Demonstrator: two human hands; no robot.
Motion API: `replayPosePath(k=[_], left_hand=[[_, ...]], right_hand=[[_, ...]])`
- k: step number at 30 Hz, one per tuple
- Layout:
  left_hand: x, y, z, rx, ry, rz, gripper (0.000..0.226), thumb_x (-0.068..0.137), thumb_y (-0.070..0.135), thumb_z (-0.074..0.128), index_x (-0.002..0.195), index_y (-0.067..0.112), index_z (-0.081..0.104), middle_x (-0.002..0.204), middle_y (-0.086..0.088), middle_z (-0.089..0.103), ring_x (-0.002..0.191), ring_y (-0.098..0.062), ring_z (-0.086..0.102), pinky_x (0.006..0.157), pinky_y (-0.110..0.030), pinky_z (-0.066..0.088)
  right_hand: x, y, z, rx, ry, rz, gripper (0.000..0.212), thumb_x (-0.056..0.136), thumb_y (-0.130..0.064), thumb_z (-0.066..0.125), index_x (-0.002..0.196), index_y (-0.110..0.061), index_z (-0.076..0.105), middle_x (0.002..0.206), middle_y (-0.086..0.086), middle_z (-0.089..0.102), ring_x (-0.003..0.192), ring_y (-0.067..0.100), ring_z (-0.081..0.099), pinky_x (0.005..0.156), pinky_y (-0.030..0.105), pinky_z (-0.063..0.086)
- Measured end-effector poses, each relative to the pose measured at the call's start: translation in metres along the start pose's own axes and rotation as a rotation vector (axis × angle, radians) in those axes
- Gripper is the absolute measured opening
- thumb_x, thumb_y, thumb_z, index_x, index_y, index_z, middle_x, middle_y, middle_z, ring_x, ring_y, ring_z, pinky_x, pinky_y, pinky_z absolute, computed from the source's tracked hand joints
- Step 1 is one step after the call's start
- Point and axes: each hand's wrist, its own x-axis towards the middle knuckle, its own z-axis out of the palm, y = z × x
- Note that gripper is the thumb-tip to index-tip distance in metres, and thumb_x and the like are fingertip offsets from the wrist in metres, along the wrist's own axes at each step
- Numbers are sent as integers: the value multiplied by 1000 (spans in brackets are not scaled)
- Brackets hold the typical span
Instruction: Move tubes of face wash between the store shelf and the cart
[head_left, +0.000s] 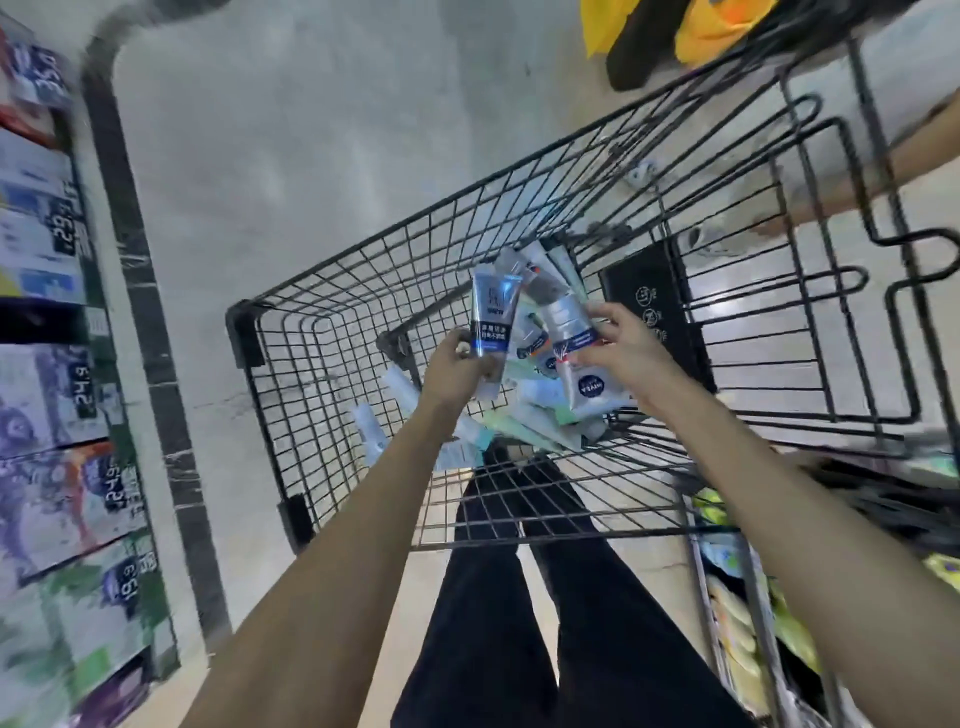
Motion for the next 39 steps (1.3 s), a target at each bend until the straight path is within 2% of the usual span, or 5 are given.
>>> replayPosePath(k=[13, 16, 26, 32, 39], left_hand=[[-214, 47, -31, -117, -190, 285, 30, 90, 9, 72, 116, 22, 63, 101, -2, 77, 90, -24, 73, 84, -46, 56], [-240, 51, -29, -67, -288, 362, 32, 91, 11, 72, 120, 21, 62, 106, -5, 78, 88, -21, 74, 81, -43, 54], [-317, 22, 11, 175, -642, 483, 33, 96, 13, 69, 125, 22, 57, 117, -11, 70, 105, -30, 69, 84, -38, 52], [-389, -37, 71, 321, -890, 453, 29, 87, 10, 78, 111, 20, 66, 97, -3, 79, 93, -27, 74, 92, -49, 54], [-476, -138, 136, 514, -1173, 403, 40, 88, 10, 78, 126, 12, 67, 113, -11, 77, 105, -36, 72, 88, -46, 52]], right_hand=[[-246, -23, -6, 257, 234, -315, 41, 77, -10, 88, 109, -29, 71, 116, -3, 73, 115, 13, 66, 88, 27, 55], [-294, -9, -4, 394, 315, -350, 40, 79, -1, 84, 108, -27, 76, 110, -2, 78, 111, 20, 71, 96, 39, 57], [-442, 90, 38, 1104, 820, -494, 26, 74, -5, 82, 95, -16, 74, 87, 1, 78, 74, 17, 71, 58, 25, 56], [-526, 171, 72, 1382, 1015, -557, 25, 88, -13, 73, 111, -6, 71, 104, 21, 72, 85, 31, 67, 79, 44, 55], [-622, 282, 110, 1555, 1288, -532, 27, 98, -14, 65, 125, -8, 67, 102, 12, 76, 76, 22, 73, 64, 32, 59]])
